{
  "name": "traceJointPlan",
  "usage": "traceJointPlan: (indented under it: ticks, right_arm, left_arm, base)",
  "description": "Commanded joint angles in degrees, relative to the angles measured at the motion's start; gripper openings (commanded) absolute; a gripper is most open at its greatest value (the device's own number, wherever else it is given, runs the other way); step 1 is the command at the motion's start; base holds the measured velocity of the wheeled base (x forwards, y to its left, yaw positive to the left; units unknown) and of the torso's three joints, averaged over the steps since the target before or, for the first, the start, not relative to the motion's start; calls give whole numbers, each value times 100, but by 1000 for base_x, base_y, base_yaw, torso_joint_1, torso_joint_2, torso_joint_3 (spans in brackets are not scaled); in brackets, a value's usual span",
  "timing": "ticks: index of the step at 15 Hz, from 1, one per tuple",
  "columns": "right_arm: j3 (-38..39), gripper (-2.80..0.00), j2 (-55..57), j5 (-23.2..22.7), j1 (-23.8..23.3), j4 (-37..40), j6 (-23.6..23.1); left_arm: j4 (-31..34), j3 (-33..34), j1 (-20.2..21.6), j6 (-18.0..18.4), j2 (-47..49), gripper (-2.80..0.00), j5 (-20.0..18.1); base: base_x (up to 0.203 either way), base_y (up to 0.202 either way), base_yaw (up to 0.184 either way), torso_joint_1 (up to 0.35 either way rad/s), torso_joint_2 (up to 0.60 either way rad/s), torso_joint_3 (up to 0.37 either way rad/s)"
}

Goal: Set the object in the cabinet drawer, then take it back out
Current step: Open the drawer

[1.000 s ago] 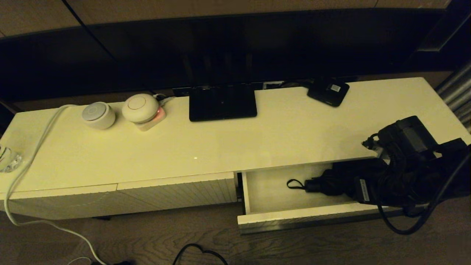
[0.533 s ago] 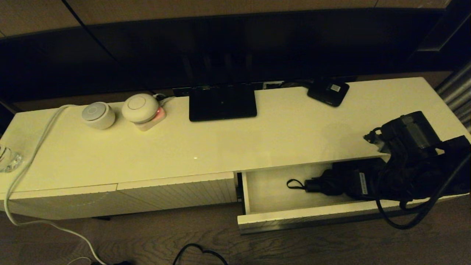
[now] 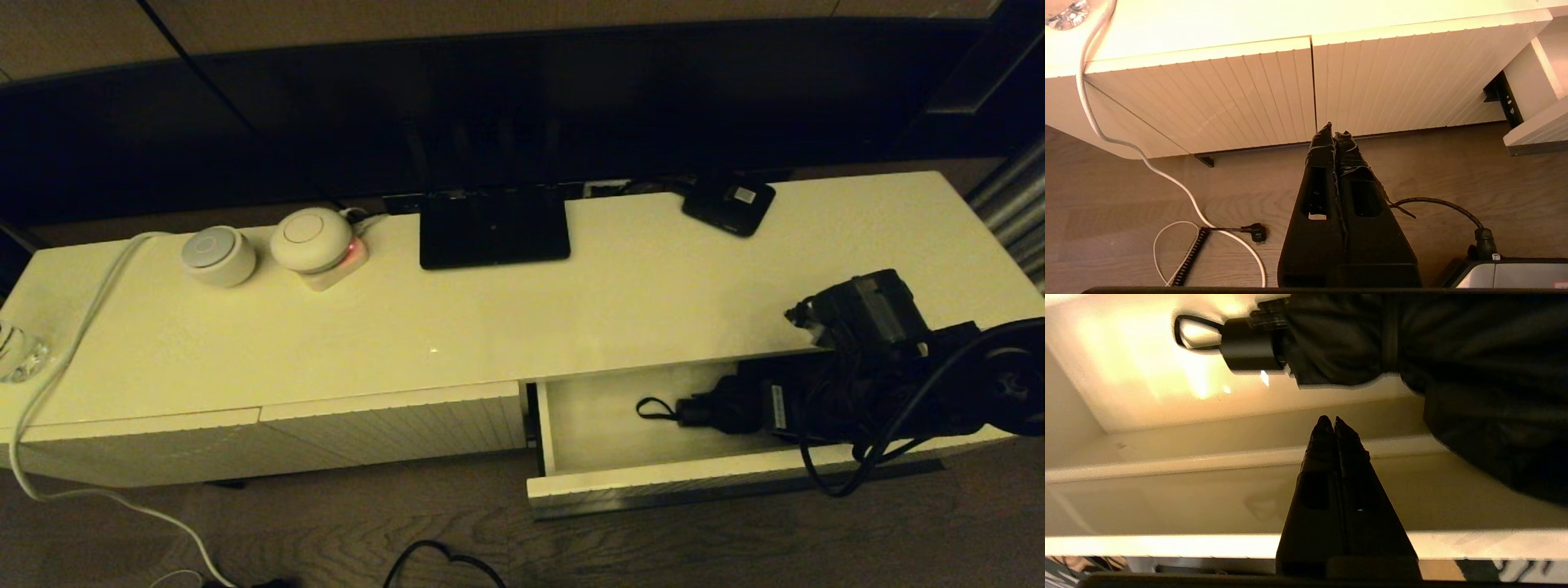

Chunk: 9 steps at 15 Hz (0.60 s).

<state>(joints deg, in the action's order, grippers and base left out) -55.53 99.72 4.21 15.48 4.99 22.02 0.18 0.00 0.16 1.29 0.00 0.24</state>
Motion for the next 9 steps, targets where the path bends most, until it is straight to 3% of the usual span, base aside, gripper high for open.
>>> traceJointPlan:
  ticks: [1,3,9]
  right_arm:
    - [125,-280,-6,23,2,28,-77]
    - [292,-280,-37,43,-1,30,-480]
    - [239,-280,30,37,32,790,-558]
  left_arm:
    - [-1,18,2,3,0,-280,2]
    - [-1,18,2,3,0,-280,2]
    - [-1,18,2,3,0,-280,2]
  base:
    - [0,0,0,0,0,0]
    - [0,0,0,0,0,0]
    - [0,0,0,0,0,0]
